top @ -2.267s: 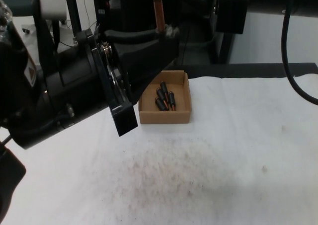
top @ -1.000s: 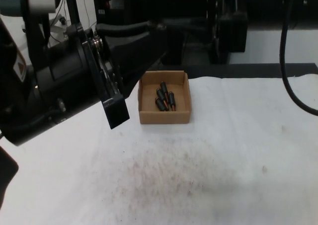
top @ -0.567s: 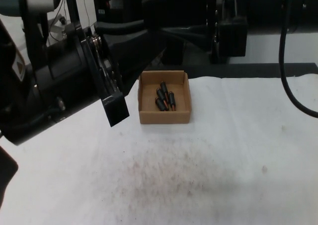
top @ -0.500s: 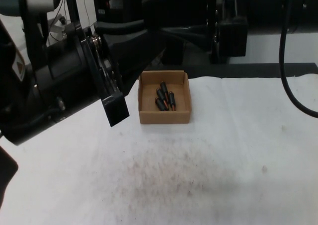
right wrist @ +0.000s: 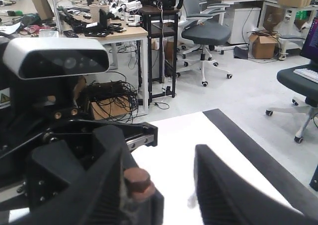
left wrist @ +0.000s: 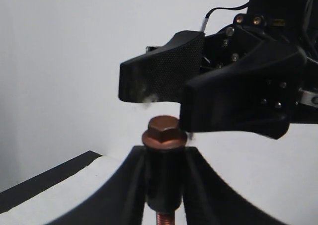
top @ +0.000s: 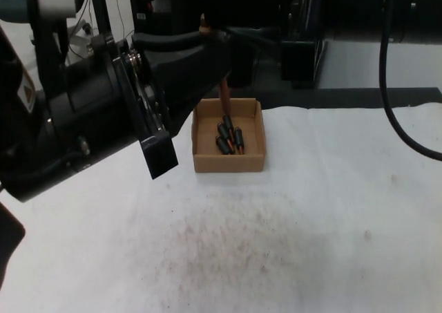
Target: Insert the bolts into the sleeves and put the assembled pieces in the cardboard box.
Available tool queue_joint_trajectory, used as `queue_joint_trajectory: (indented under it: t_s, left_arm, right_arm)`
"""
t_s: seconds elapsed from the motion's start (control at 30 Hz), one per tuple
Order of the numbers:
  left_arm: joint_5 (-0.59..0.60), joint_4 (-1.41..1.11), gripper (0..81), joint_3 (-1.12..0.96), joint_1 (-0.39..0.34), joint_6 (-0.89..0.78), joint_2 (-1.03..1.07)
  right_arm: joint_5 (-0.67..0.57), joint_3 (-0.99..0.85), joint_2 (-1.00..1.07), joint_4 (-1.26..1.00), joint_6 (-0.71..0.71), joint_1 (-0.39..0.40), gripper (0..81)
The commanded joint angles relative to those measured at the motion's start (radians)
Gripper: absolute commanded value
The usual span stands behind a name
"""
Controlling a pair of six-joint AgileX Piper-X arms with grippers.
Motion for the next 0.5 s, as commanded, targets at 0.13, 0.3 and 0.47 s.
queue_joint_trajectory:
  t_s: [0.13,0.3,0.47]
  left_arm:
    - [0.024,-0.011,0.3,-0.005,0.0,0.007,-0.02]
    - [0.024,0.064,0.3,-0.005,0.0,0.009,-0.02]
    - [-0.074,0.213,0.3,-0.005,0.0,0.056,-0.018]
  right_arm:
    - [0.08,-0.003,-0.012,-0.013,-0.009,-0.002,42.6]
    - [0.084,-0.003,-0.036,-0.015,-0.009,-0.002,42.6]
    - [0.087,-0.003,-0.07,-0.015,-0.009,-0.002,42.6]
